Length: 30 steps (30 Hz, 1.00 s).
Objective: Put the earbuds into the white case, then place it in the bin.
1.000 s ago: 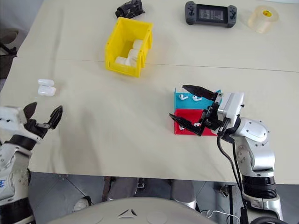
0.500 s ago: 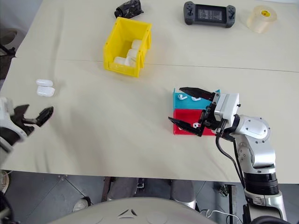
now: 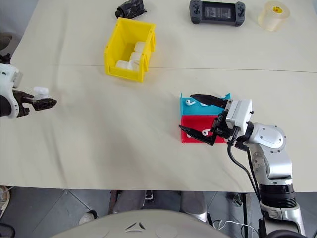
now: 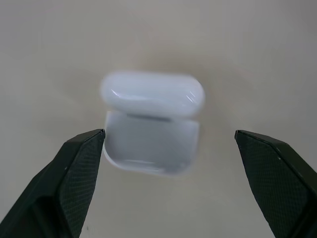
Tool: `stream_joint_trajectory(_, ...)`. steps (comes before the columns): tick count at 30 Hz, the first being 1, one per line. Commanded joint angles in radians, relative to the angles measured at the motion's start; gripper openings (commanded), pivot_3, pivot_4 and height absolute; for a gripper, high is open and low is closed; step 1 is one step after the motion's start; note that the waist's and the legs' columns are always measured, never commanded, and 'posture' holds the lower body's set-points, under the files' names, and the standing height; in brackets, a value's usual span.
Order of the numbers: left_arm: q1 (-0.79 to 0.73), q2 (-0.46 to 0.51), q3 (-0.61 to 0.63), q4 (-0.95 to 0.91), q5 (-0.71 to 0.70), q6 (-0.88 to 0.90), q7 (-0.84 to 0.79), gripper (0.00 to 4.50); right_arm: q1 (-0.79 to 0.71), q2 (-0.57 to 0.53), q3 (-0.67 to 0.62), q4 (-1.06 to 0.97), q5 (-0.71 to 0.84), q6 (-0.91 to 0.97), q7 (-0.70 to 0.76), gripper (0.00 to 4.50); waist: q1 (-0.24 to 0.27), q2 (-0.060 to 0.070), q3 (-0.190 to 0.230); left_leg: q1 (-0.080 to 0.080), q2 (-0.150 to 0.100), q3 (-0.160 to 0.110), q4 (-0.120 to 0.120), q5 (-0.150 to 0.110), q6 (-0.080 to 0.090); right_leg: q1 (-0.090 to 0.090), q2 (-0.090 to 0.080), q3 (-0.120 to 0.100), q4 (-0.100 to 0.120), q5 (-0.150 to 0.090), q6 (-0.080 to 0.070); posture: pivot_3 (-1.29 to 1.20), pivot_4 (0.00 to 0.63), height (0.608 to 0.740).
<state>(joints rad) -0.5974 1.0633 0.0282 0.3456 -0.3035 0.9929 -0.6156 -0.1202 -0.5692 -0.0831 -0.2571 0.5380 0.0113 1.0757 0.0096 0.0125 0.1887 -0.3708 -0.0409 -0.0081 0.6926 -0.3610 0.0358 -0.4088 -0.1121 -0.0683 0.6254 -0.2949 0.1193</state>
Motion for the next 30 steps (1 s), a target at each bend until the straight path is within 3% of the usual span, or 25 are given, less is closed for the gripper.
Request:
stream_joint_trajectory(1,-0.064,0.002,-0.053,0.074,0.065,-0.007,-0.033,4.47,0.008,-0.009,-0.015,-0.049,0.011,0.002,-0.011,4.5,-0.003,0.0,0.0,0.0,0.0,0.001,0.0,0.0,0.0,0.0,0.0,0.0,0.0,0.0,0.0,0.0,0.15,0.74)
stream_joint_trajectory(15,-0.229,-0.063,-0.153,0.268,0.196,0.008,-0.093,4.47,0.035,-0.006,-0.024,-0.074,0.008,-0.004,-0.03,4.5,0.005,-0.001,0.0,0.0,0.001,0.002,0.004,0.0,0.0,0.0,0.0,0.001,0.002,0.0,0.001,0.0,0.15,0.74)
stream_joint_trajectory(25,-0.25,-0.076,-0.161,0.261,0.219,0.106,-0.104,4.47,0.036,0.006,-0.007,-0.072,-0.004,-0.012,-0.043,4.5,0.002,-0.001,0.0,0.0,0.001,0.002,0.004,0.0,0.0,0.0,0.0,0.002,0.002,0.0,0.001,0.0,0.15,0.74)
stream_joint_trajectory(30,-0.197,-0.035,-0.186,0.196,0.213,0.028,-0.208,4.47,0.032,0.009,-0.004,-0.068,-0.007,-0.012,-0.045,4.5,-0.001,-0.001,0.0,0.0,0.001,0.002,0.003,0.0,0.0,0.0,0.0,0.003,0.002,0.0,0.001,0.0,0.15,0.74)
